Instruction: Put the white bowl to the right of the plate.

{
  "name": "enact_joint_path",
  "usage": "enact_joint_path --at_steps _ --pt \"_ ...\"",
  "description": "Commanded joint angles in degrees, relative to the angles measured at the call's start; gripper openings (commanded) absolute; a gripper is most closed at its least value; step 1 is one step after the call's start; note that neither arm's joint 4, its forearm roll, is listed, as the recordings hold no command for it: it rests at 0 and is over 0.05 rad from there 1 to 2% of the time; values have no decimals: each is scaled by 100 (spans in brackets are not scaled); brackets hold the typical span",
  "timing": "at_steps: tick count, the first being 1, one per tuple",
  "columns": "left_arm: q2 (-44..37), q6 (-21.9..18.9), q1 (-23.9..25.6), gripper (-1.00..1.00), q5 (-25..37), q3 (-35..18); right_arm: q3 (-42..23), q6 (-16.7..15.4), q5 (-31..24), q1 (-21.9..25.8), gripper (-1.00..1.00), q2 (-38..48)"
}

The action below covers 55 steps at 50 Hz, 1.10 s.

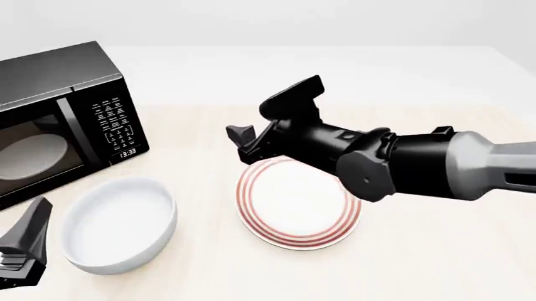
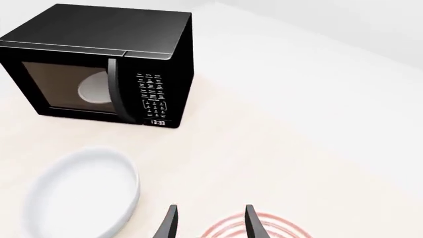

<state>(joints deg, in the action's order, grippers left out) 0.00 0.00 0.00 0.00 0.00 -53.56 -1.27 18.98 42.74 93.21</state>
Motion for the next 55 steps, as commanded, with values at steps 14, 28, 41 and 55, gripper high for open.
enact_joint_path --at_steps 14,28,41,55 --pt "0 0 0 100 0 0 -1038 121 -304 391 100 995" --pt "0 0 0 100 0 0 -1568 298 -554 629 100 1583" --pt "0 0 0 100 0 0 -1931 393 -741 840 100 1945" --pt "0 0 0 100 0 0 -2185 670 -846 1092 100 2291"
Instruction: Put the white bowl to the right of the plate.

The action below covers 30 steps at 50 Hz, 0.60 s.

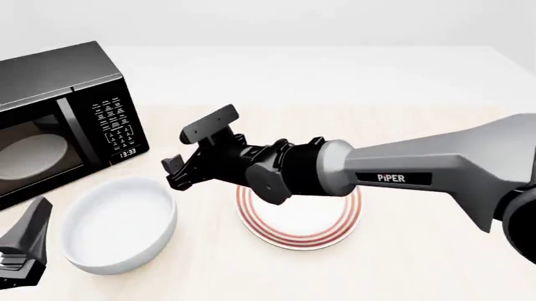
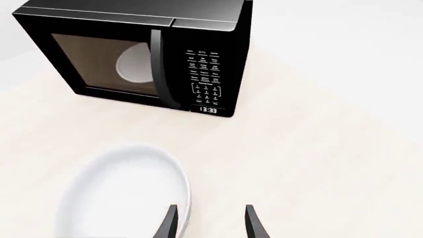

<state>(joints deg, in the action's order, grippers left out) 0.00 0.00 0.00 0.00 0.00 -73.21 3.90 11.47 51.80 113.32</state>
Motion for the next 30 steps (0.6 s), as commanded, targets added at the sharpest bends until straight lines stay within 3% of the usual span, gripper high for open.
enact_joint_path --at_steps 1,10,11,13,15,20,30 --pt "0 0 0 100 0 0 -243 194 -105 255 100 318" --pt "0 0 0 100 0 0 -358 270 -166 307 100 469" --pt "0 0 0 100 0 0 -337 614 -139 408 100 501" --pt "0 0 0 100 0 0 -381 441 -185 354 100 556" --pt "0 0 0 100 0 0 -316 572 -116 416 100 518" --pt "0 0 0 100 0 0 -355 538 -191 427 100 641" --pt "0 0 0 100 0 0 -276 905 -197 298 100 734"
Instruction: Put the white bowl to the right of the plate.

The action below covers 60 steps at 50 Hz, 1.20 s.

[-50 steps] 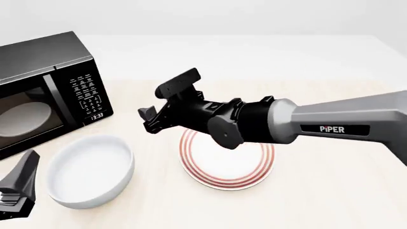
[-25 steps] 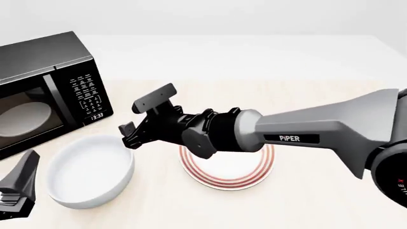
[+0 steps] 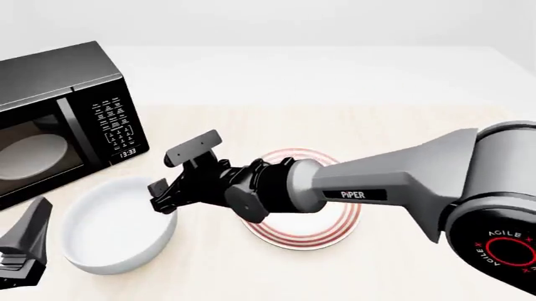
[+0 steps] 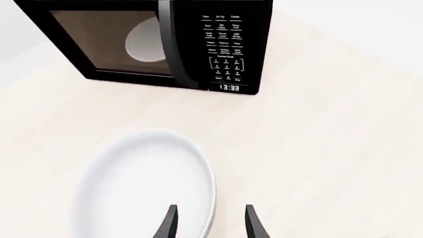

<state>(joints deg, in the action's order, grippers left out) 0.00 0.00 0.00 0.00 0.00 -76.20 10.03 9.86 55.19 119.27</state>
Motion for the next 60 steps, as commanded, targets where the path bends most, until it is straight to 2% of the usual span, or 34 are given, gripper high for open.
enact_joint_path --at_steps 1,3,4,12,17,22,23,45,46,49,60 --pt "0 0 0 100 0 0 27 340 -35 -26 100 144" --pt "0 0 0 100 0 0 40 427 -43 -15 100 159" --pt "0 0 0 100 0 0 81 578 1 -11 100 165" --pt "0 0 0 100 0 0 -13 475 -135 -3 100 218" --pt "0 0 0 100 0 0 -129 531 -210 34 100 334" --pt "0 0 0 100 0 0 -361 510 -439 61 100 544" --pt "0 0 0 100 0 0 -677 533 -631 59 100 892" --pt "0 0 0 100 0 0 -738 531 -657 112 100 995" --pt "0 0 0 100 0 0 -740 466 -657 64 -100 1000" --pt "0 0 0 100 0 0 -713 509 -637 98 -100 988" --pt "0 0 0 100 0 0 -504 339 -642 -35 -100 594"
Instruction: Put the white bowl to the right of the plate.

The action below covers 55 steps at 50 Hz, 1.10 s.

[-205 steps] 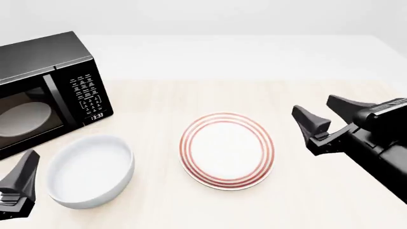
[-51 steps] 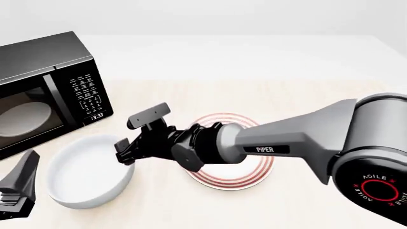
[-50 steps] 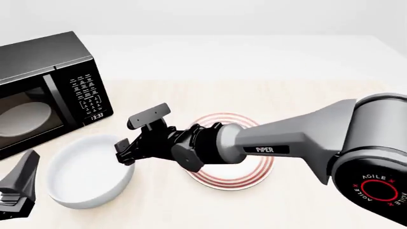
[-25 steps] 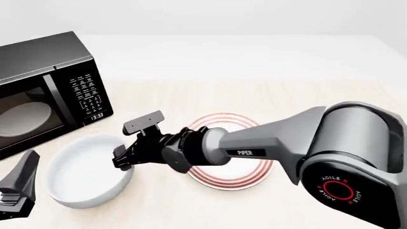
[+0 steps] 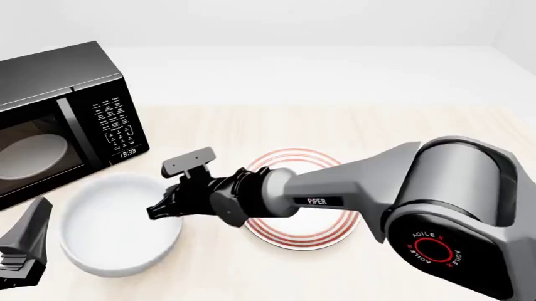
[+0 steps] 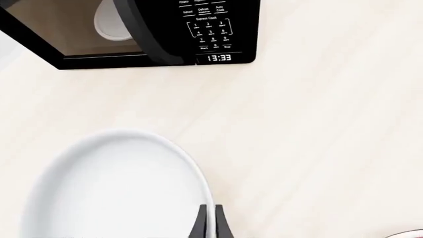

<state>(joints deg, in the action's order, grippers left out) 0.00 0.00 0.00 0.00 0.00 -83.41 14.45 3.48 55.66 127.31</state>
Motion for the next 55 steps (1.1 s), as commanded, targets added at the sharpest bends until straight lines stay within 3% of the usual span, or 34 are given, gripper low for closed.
enact_joint_path --at_steps 1,28,55 --pt "0 0 0 100 0 0 246 -108 -14 -103 -100 -262" --pt "0 0 0 100 0 0 1430 -481 417 -672 -100 -1676" --pt "0 0 0 100 0 0 3341 -624 1154 -1955 -100 -3298"
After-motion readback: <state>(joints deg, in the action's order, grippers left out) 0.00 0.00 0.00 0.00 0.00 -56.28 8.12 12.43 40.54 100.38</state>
